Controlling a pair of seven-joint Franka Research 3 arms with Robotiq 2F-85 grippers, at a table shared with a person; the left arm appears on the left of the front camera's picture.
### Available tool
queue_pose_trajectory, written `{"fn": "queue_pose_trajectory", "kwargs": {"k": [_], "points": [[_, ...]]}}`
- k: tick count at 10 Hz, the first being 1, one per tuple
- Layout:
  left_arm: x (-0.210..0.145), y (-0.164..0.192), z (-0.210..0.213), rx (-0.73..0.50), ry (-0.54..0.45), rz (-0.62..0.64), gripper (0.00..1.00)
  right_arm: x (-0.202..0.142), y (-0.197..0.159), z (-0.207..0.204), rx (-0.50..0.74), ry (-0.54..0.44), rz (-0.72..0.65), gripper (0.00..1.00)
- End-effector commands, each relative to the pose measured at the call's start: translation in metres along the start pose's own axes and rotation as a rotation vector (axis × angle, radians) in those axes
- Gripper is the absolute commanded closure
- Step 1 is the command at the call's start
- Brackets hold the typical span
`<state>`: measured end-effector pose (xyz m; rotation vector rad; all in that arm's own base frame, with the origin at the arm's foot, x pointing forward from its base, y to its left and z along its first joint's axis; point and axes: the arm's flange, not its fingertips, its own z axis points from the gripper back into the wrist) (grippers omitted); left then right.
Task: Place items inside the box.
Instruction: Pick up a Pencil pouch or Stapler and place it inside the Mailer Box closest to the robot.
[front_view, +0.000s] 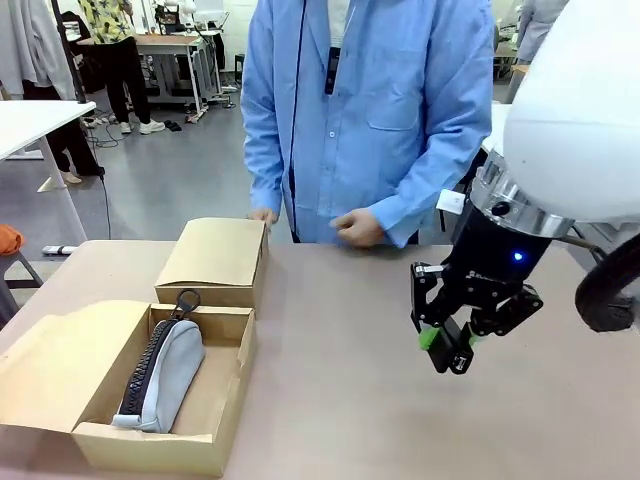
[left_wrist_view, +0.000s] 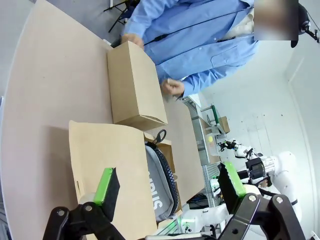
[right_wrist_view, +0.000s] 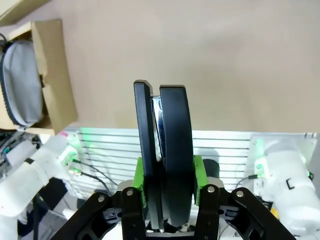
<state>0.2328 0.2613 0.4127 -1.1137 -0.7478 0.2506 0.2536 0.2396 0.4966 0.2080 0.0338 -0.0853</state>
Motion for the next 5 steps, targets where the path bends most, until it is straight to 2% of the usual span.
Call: {"fn": "queue_pose_trajectory", "kwargs": {"k": [1,2,3,4,5], "points": [[0.000,-0.001,0.000,-0.018,-0.014,-0.016,0.00,0.003,-0.009,0.007,0.012,-0.005,-0.017,0.59],[0.000,-0.001,0.000,-0.018,-0.014,-0.016,0.00,0.003,-0.004,0.006,0.019,0.001,-0.021,0.59],[0.000,-0.001,0.000,-0.018,-0.014,-0.016,0.00,0.003,0.019,0.004,0.057,0.007,-0.018,0.59],[0.000,-0.001,0.000,-0.018,-0.014,-0.016,0.00,0.005,0.058,0.000,0.172,-0.001,-0.050,0.59],[0.000,-0.001,0.000,-0.018,-0.014,-0.016,0.00,0.006,0.101,-0.008,0.239,0.047,-0.057,0.59]]}}
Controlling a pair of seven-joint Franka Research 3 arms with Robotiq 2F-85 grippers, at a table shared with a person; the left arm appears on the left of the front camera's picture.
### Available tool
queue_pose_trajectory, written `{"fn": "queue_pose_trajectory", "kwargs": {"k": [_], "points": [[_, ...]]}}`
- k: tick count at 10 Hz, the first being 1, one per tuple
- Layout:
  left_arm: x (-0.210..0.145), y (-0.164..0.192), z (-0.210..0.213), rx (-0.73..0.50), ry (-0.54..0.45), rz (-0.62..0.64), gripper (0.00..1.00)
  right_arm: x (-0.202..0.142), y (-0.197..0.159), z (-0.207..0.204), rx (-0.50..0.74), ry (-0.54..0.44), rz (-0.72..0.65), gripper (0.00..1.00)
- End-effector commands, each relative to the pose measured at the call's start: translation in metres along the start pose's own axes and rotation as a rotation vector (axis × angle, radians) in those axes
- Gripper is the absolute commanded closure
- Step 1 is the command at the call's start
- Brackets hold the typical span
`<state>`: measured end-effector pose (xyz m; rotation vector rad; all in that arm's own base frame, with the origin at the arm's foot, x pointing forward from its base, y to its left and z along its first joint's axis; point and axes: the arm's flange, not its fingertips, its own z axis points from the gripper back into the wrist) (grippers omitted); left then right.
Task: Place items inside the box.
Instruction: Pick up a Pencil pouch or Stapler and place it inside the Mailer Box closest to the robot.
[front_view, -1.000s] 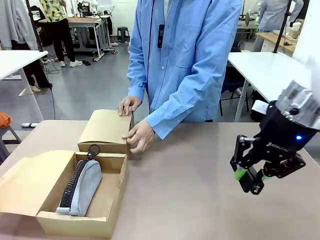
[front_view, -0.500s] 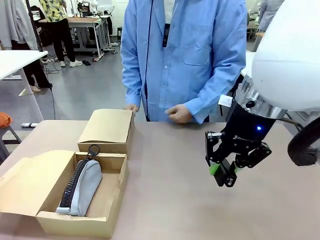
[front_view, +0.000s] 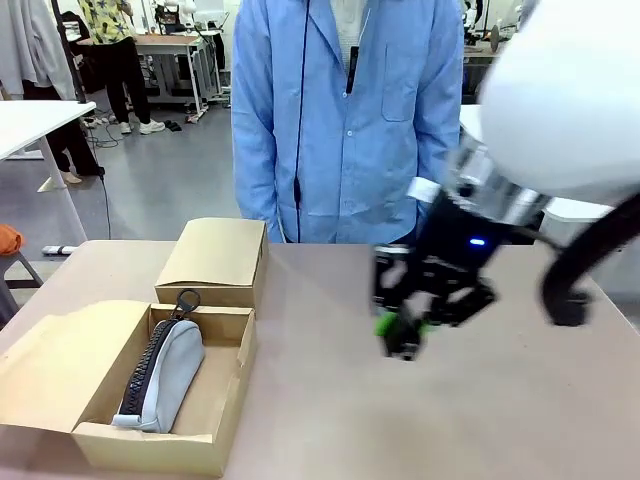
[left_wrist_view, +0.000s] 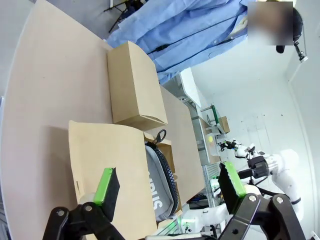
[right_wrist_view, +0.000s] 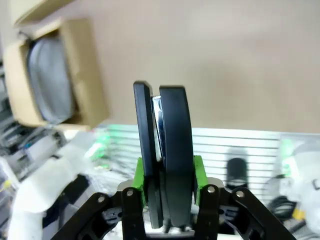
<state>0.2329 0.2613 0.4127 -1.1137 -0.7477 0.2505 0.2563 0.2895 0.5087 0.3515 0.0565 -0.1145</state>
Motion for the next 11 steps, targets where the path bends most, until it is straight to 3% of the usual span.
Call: {"fn": "queue_pose_trajectory", "kwargs": {"k": [1,2,4,5,6,7,8,11], "points": [[0.000,-0.001,0.000,-0.018,-0.014,-0.016,0.00,0.007,0.088,-0.039,0.067,0.042,-0.024,0.59],[0.000,-0.001,0.000,-0.018,-0.014,-0.016,0.00,0.002,0.128,-0.071,0.012,0.074,0.009,0.59],[0.000,-0.001,0.000,-0.018,-0.014,-0.016,0.00,-0.015,0.171,-0.124,-0.043,0.092,0.065,0.59],[0.000,-0.001,0.000,-0.018,-0.014,-0.016,0.00,-0.018,0.164,-0.122,-0.049,0.094,0.162,0.59],[0.000,-0.001,0.000,-0.018,-0.014,-0.016,0.00,-0.033,0.147,-0.107,0.022,0.116,0.069,0.59],[0.000,-0.001,0.000,-0.018,-0.014,-0.016,0.00,-0.033,0.147,-0.107,0.022,0.116,0.069,0.59],[0.000,-0.001,0.000,-0.018,-0.014,-0.016,0.00,-0.029,0.157,-0.134,-0.016,0.140,0.122,0.59],[0.000,-0.001,0.000,-0.018,-0.014,-0.016,0.00,-0.022,0.175,-0.148,-0.023,-0.002,0.111,0.59]]}}
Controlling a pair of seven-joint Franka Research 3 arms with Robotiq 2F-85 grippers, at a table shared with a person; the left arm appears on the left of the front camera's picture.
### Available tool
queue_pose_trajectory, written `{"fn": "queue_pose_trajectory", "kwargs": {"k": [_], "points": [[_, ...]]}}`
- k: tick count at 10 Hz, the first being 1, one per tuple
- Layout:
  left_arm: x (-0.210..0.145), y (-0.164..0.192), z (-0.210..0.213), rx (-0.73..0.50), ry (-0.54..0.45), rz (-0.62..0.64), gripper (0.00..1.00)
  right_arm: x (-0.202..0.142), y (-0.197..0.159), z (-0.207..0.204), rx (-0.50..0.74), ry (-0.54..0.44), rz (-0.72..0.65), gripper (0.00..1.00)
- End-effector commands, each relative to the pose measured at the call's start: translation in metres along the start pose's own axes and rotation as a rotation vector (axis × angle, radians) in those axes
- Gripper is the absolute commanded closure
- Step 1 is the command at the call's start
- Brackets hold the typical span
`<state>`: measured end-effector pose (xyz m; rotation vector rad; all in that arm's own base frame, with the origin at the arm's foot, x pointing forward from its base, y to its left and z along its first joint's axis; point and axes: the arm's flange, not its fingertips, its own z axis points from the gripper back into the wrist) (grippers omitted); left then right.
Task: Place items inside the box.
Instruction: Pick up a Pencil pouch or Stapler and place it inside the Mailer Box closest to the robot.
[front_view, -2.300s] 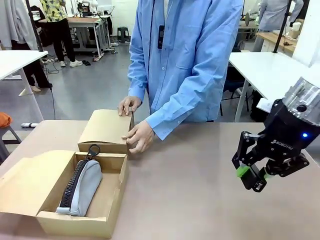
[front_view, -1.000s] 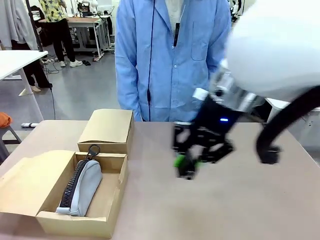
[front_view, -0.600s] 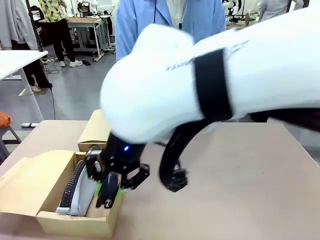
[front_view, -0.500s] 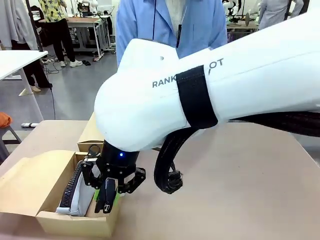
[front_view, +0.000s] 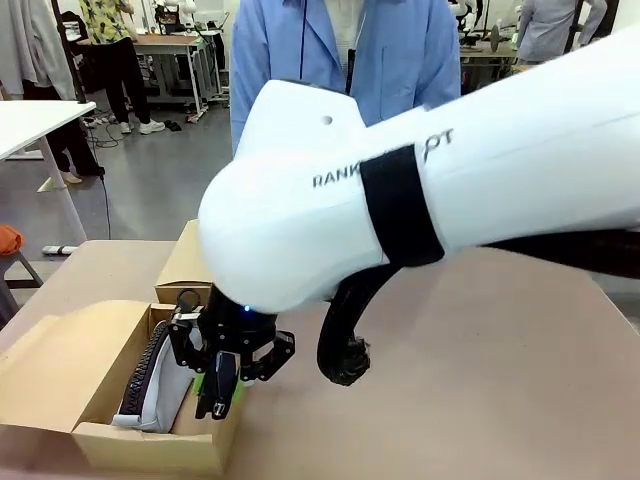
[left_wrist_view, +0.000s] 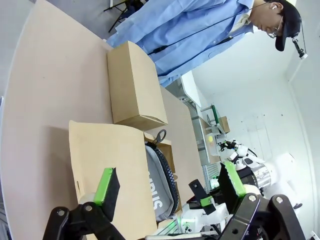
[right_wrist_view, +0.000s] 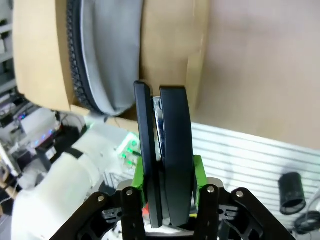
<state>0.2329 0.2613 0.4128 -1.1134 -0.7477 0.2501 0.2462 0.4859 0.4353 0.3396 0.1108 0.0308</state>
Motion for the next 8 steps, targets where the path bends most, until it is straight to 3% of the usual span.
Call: {"fn": "queue_pose_trajectory", "kwargs": {"k": [1,2,7,8], "points": [[0.000,0.000,0.000,-0.018,-0.014,-0.015,0.00,0.012,0.027,-0.015,-0.027,-0.110,-0.023,0.59],[0.000,0.000,0.000,-0.018,-0.014,-0.015,0.00,0.019,0.036,-0.022,-0.067,-0.145,-0.031,0.59],[0.000,0.000,0.000,-0.018,-0.014,-0.015,0.00,0.042,0.049,-0.048,-0.089,-0.139,0.002,0.59],[0.000,0.000,0.000,-0.018,-0.014,-0.015,0.00,0.043,0.049,-0.048,-0.087,-0.140,0.004,0.50]]}}
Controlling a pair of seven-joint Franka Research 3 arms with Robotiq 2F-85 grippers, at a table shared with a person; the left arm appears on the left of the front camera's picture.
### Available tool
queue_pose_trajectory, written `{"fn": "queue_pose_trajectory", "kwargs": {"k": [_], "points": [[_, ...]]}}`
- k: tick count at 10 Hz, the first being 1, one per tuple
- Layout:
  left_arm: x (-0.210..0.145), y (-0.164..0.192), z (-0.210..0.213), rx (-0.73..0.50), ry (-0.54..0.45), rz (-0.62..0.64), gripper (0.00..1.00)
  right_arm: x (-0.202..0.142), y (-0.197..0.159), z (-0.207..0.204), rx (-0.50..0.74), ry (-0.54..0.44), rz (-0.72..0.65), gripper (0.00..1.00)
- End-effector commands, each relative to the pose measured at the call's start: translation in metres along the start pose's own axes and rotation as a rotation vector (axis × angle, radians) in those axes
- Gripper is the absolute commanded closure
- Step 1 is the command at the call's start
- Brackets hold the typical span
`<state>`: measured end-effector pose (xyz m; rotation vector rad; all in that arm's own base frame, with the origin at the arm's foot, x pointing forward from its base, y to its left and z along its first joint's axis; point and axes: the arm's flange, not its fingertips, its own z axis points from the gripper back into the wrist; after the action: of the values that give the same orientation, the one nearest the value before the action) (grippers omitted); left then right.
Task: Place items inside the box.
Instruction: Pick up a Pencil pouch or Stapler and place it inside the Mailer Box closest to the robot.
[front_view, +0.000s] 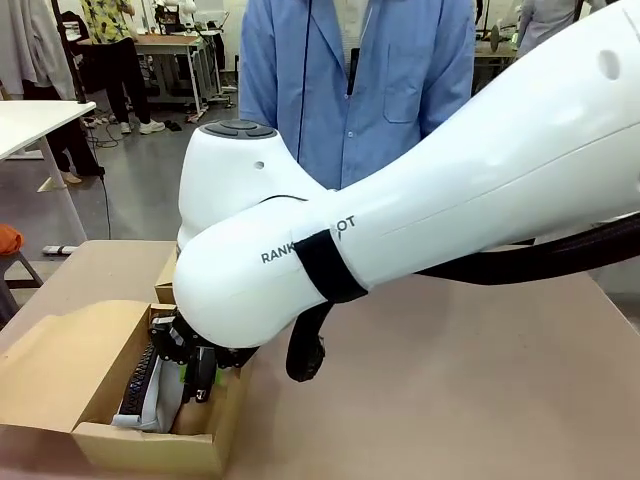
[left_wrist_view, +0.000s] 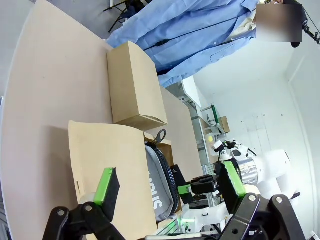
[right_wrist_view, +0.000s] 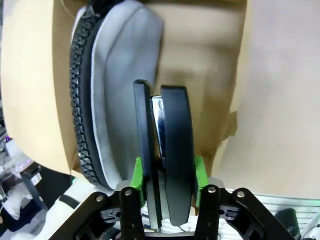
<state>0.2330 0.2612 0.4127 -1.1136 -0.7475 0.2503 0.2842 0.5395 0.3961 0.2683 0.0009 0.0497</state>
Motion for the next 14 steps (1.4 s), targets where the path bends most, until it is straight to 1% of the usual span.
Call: {"fn": "queue_pose_trajectory", "kwargs": {"k": [1,6,7,8,9,10,11,12,13,14], "points": [[0.000,-0.001,0.000,-0.018,-0.014,-0.016,0.00,-0.001,0.011,0.002,-0.023,-0.030,-0.023,0.00],[0.000,-0.001,0.000,-0.018,-0.014,-0.016,0.00,-0.005,0.005,0.007,0.001,-0.043,-0.005,0.00],[0.000,-0.001,0.000,-0.018,-0.014,-0.016,0.00,-0.005,0.002,0.010,0.013,-0.032,0.006,0.00],[0.000,-0.001,0.000,-0.018,-0.014,-0.016,0.00,-0.006,-0.005,0.016,0.022,-0.018,0.032,0.00],[0.000,-0.001,0.000,-0.018,-0.014,-0.016,0.00,-0.005,-0.023,0.029,0.033,-0.005,0.059,0.00],[0.000,-0.001,0.000,-0.018,-0.014,-0.016,0.00,-0.004,-0.058,0.051,0.090,0.015,0.078,0.00],[0.000,-0.001,0.000,-0.018,-0.014,-0.016,0.00,-0.006,-0.102,0.075,0.195,0.076,0.104,0.00],[0.000,-0.001,0.000,-0.018,-0.014,-0.016,0.00,-0.009,-0.159,0.098,0.363,0.146,0.117,0.00],[0.000,-0.001,0.000,-0.018,-0.014,-0.016,0.00,-0.016,-0.208,0.115,0.475,0.156,0.078,0.00],[0.000,-0.001,0.000,-0.018,-0.014,-0.016,0.00,-0.023,-0.254,0.129,0.573,0.138,0.052,0.00]]}}
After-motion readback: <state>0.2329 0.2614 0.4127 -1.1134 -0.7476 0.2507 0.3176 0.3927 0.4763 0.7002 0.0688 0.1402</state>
